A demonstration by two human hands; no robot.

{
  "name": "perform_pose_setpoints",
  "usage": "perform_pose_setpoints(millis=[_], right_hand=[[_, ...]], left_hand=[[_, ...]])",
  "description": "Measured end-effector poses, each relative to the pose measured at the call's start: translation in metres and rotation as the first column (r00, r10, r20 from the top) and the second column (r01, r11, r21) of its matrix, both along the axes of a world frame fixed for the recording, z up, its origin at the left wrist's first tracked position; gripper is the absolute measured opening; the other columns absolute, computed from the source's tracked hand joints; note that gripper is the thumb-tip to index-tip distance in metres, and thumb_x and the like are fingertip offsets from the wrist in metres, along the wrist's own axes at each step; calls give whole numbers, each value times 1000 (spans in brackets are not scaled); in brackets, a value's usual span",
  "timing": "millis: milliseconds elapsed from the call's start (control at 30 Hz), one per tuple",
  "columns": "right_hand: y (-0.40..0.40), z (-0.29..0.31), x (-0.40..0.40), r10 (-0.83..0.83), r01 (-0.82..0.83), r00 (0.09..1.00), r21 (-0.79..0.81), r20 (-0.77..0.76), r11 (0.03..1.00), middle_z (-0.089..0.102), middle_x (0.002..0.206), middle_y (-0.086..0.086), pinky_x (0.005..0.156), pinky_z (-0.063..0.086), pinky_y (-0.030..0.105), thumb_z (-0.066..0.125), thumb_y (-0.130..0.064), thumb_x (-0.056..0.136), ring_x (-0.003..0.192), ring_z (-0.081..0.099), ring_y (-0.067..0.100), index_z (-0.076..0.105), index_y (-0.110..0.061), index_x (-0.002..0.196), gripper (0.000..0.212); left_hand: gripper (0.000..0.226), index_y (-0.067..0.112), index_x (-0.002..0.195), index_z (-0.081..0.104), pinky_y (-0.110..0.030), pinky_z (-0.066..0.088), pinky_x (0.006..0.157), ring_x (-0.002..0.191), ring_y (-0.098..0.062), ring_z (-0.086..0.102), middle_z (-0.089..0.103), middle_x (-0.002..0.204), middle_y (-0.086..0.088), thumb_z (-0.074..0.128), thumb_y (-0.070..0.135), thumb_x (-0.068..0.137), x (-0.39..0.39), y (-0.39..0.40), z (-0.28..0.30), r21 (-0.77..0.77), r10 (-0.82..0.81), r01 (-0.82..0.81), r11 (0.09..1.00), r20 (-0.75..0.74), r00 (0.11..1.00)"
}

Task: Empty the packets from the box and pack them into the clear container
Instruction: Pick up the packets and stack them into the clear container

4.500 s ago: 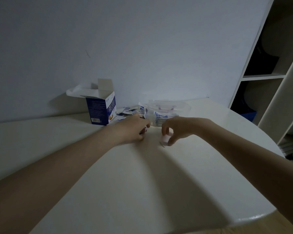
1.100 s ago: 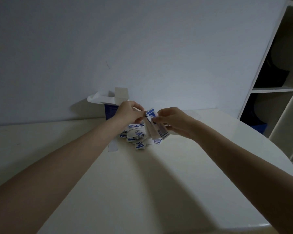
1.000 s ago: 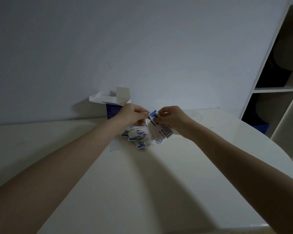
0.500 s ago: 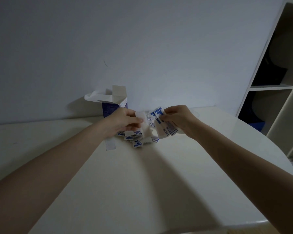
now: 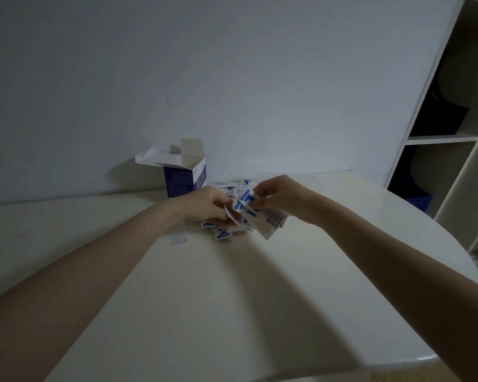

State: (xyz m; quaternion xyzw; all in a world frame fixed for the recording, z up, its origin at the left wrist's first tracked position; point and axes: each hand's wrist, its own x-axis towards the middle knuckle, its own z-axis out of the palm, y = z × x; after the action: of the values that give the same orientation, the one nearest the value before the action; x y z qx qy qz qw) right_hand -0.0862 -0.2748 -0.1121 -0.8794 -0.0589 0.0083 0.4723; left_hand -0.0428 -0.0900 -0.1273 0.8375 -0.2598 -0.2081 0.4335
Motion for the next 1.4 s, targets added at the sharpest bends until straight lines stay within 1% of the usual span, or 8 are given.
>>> perform_pose_setpoints(millis=[133, 300, 433, 600, 900, 1033, 1233, 1400], right_hand=[[0, -3, 2, -31, 32, 999, -55, 13, 998, 65, 79, -2, 55, 49, 13, 66, -10, 84, 67, 59, 6, 68, -10, 90, 7], [2, -3, 6, -118, 118, 992, 10, 50, 993, 65, 81, 4, 56, 49, 16, 68, -7, 81, 72, 60, 15, 64, -12, 78, 7], [-7, 0, 7, -169, 160, 984, 136, 58, 978, 65, 86, 14, 63, 47, 29, 65, -10, 84, 77, 59, 22, 62, -13, 67, 18], [-3, 1, 2, 140, -101, 980, 253, -142, 962, 63, 84, 8, 76, 48, 28, 59, 1, 86, 82, 59, 19, 60, -8, 68, 20], [-8, 0, 17, -278, 290, 956, 449, -95, 845, 64, 108, 20, 70, 53, 32, 66, -2, 81, 82, 63, 27, 57, 5, 113, 34], [-10, -1, 13, -120, 200, 975, 492, -189, 847, 58, 95, 17, 85, 49, 36, 58, -1, 87, 86, 57, 26, 55, -1, 80, 8], [2, -5, 7, 204, -84, 949, 432, -239, 898, 65, 96, 9, 86, 48, 30, 52, -4, 91, 91, 61, 20, 59, -1, 106, 17], [11, -5, 6, 37, -7, 993, 264, -110, 965, 63, 101, 14, 82, 53, 32, 63, 3, 82, 93, 61, 26, 60, -6, 86, 11]], left_hand=[[23, 4, 109, 64, -10, 51, 68, 82, -4, 67, 71, 89, 2, 59, 3, 87, -7, -7, -1, -55, -45, 36, 998, -167, 985], [6, 8, 82, 65, -7, 39, 47, 43, 4, 52, 58, 51, 10, 65, 12, 86, -4, -8, 3, -40, 121, -118, 992, 99, 988], [39, 11, 60, 40, -24, 24, 53, 52, -11, 28, 26, 57, 0, 69, 25, 83, 6, 0, 0, 18, 162, -167, 986, 157, 974], [34, -3, 72, 65, -8, 38, 47, 42, 2, 49, 53, 51, 3, 65, 28, 85, 5, -3, -2, -50, 221, -216, 975, 186, 957], [35, 20, 66, 67, -20, 51, 69, 75, -15, 60, 64, 79, -7, 60, -13, 77, 4, 10, 8, -141, 293, -264, 954, 251, 923], [39, 21, 62, 65, -19, 46, 64, 69, -13, 55, 66, 87, -11, 60, -16, 76, 4, 7, 9, -208, 352, -296, 932, 336, 874], [37, 24, 66, 65, -21, 49, 70, 72, -16, 59, 66, 74, -2, 64, -13, 75, 1, -3, 8, -196, 293, -235, 952, 365, 883], [25, 19, 91, 62, -12, 49, 55, 67, -9, 56, 64, 82, 4, 64, -4, 82, 2, -6, 6, -240, 287, -224, 945, 273, 918]])
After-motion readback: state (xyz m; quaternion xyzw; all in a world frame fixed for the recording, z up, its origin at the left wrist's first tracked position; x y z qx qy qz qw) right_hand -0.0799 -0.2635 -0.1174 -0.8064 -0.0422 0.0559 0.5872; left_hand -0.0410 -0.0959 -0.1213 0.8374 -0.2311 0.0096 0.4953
